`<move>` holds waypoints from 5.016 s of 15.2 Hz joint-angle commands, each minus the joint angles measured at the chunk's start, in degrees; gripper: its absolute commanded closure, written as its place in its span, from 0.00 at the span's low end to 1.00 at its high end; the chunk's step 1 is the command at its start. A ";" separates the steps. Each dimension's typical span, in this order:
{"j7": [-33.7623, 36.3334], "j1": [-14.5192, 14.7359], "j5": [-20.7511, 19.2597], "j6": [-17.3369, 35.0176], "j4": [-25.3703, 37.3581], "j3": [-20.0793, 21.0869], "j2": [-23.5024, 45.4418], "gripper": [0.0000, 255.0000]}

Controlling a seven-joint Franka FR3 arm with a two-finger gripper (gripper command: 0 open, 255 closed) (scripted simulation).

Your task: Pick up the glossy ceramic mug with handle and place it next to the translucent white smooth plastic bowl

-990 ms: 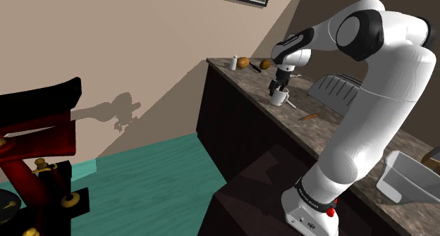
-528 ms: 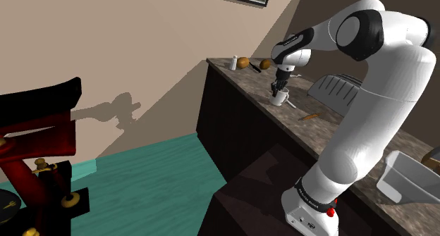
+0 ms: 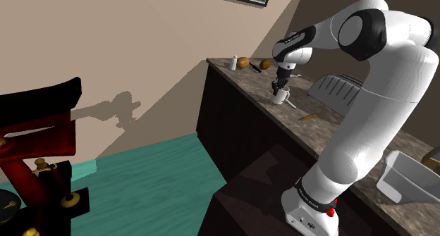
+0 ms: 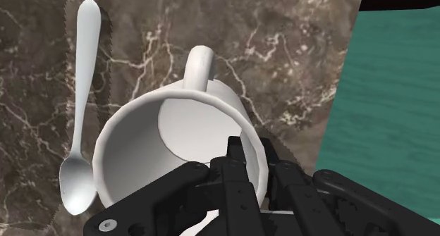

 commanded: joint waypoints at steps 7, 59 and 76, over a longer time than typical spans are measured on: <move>0.98 0.55 -1.90 -5.54 2.76 -0.40 -3.21 1.00; -8.89 -11.10 -24.91 -28.83 -7.68 -5.64 -43.91 1.00; -28.33 -22.26 -37.36 -34.01 -7.67 -16.65 -56.62 1.00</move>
